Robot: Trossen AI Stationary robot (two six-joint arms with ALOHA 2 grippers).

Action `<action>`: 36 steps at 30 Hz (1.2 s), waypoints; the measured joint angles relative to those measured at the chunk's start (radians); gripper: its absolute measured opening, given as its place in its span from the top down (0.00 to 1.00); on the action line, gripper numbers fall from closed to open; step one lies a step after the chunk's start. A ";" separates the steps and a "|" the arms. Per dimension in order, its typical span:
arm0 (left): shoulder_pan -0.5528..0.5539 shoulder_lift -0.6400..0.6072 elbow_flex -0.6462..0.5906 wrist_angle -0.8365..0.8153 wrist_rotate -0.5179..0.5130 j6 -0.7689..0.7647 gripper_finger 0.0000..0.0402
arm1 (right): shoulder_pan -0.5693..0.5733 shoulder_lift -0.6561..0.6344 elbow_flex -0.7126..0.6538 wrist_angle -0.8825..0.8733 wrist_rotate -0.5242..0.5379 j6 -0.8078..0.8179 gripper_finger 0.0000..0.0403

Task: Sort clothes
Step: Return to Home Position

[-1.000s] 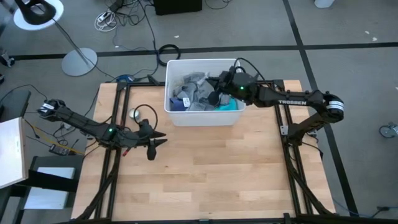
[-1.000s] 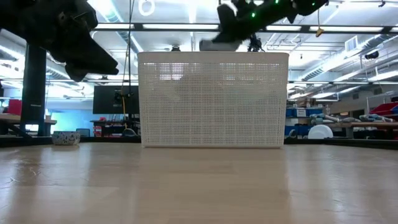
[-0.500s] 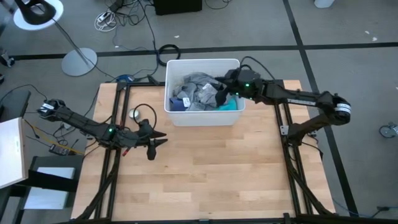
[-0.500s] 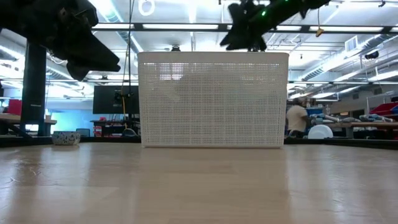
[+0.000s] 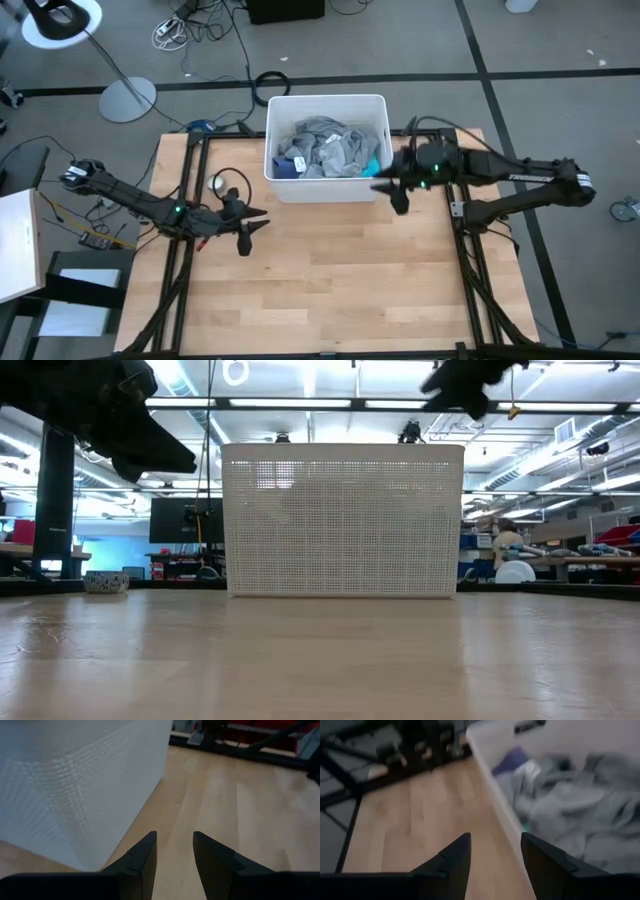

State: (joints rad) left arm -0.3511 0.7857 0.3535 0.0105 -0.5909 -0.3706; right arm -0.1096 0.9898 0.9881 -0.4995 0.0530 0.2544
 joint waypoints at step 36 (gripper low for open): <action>0.258 -0.726 -0.344 0.031 0.343 0.171 0.67 | 0.182 -0.070 -0.547 0.528 0.032 0.128 0.58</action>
State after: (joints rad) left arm -0.0929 0.0594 0.0099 0.0414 -0.2479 -0.1999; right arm 0.0723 0.9199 0.4412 0.0280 0.0845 0.3821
